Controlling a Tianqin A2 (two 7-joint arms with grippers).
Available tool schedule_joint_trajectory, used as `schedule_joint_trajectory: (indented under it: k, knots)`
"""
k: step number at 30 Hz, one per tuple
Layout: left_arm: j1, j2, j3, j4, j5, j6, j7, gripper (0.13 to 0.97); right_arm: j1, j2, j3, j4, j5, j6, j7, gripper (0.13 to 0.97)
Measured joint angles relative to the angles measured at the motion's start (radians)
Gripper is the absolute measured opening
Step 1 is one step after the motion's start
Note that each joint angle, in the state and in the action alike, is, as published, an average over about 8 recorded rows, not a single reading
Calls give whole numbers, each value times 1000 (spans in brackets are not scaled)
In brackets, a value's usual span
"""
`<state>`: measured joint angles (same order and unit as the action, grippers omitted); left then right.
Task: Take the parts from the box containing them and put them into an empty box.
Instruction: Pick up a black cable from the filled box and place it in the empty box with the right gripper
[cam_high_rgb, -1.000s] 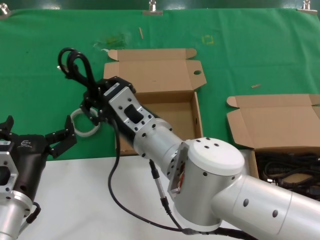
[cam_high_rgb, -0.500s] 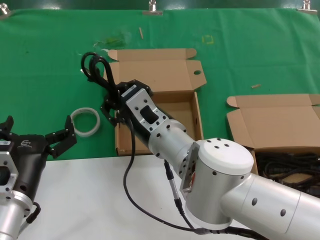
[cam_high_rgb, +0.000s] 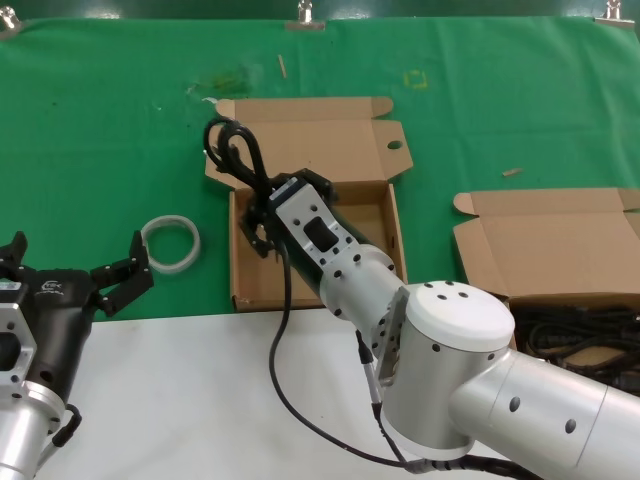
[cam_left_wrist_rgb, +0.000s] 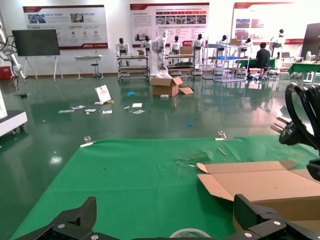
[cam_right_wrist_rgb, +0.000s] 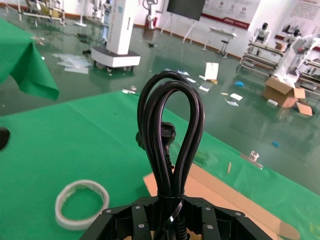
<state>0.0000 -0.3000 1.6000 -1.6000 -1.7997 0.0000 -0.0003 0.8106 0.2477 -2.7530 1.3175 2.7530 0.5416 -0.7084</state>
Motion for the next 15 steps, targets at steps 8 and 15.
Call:
schedule_joint_trajectory:
  k: [8, 15]
  knots:
    - [0, 0, 0, 0, 0, 0, 0, 966, -7, 1, 0, -15, 0, 20, 2, 144]
    - [0, 0, 0, 0, 0, 0, 0, 966, -19, 0, 10, -15, 0, 56, -18, 144]
